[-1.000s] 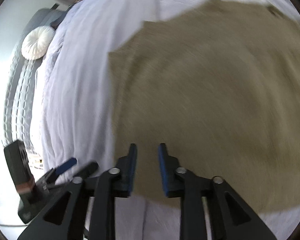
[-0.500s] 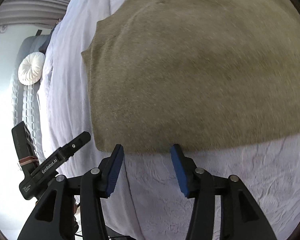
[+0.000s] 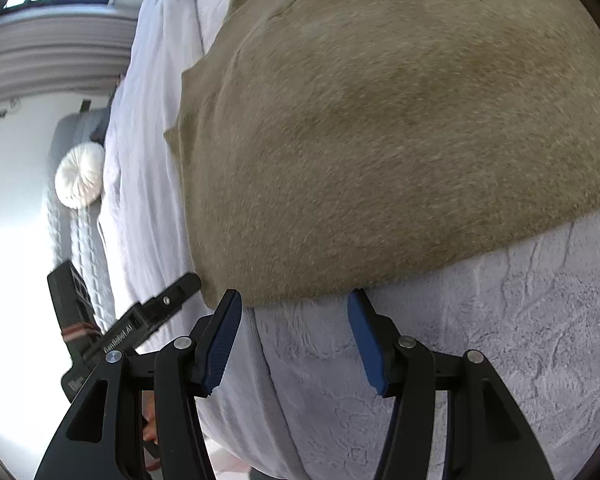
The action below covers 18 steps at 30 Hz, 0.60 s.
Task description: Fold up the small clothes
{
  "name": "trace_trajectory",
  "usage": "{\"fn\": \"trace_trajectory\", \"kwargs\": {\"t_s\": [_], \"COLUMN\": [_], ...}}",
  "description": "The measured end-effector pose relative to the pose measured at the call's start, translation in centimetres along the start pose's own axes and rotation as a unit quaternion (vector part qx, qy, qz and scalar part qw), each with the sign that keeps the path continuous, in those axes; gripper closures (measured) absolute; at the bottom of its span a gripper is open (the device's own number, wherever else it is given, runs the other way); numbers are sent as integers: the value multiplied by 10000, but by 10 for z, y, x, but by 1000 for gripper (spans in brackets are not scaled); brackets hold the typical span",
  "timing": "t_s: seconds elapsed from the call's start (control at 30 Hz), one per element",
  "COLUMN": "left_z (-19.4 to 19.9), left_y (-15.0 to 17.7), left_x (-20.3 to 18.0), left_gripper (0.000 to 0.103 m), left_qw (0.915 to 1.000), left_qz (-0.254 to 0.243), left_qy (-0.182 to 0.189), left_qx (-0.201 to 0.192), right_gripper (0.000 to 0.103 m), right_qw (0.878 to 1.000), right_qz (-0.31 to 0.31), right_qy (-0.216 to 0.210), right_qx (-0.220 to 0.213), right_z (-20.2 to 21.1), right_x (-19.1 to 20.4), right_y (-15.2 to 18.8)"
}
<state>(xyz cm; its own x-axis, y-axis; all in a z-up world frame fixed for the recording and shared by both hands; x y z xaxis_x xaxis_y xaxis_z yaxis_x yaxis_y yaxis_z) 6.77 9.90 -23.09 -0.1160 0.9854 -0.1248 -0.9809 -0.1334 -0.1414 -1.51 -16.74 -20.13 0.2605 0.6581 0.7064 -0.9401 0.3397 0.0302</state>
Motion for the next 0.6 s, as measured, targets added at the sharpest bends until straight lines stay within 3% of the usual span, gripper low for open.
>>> {"fn": "trace_trajectory", "kwargs": {"t_s": [0.2, 0.37, 0.47, 0.53, 0.57, 0.6], "left_z": [-1, -4, -7, -8, -9, -11], "left_y": [-7, -22, -34, -37, -39, -41], "left_x": [-5, -12, -18, -26, -29, -31], "left_gripper": [0, 0, 0, 0, 0, 0], "left_qw": [9996, 9948, 9878, 9802, 9775, 9752], "left_qz": [26, 315, 531, 698, 737, 769], "left_qy": [275, 965, 1454, 1835, 1955, 2048], "left_qx": [7, 56, 158, 256, 298, 337], "right_gripper": [43, 41, 41, 66, 95, 94], "right_qw": [9976, 9917, 9857, 9823, 9814, 9798], "right_qz": [-514, -832, -1085, -1200, -1209, -1199], "right_qy": [-427, -910, -1231, -1385, -1447, -1560], "right_qx": [-187, -365, -393, -390, -368, -359], "right_z": [-11, -32, -42, -45, -45, -43], "right_x": [-2, 12, 20, 24, 25, 29], "right_y": [-11, -25, -32, -38, -40, -42]}}
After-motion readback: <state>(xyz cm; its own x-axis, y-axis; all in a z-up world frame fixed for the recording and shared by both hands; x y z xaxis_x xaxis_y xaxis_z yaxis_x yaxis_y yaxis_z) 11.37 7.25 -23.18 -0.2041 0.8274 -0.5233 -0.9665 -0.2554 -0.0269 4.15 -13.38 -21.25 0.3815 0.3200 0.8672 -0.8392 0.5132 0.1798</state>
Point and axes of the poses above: each gripper's, at about its wrist camera, not at the fingertips, and z roughly against the way its jaws point, x to its left, y to its underside, the point moved 9 cm from there along -z, roughly the way its jaws point, and after that the axes turned 4 degrees about z, right-handed, at the moved point
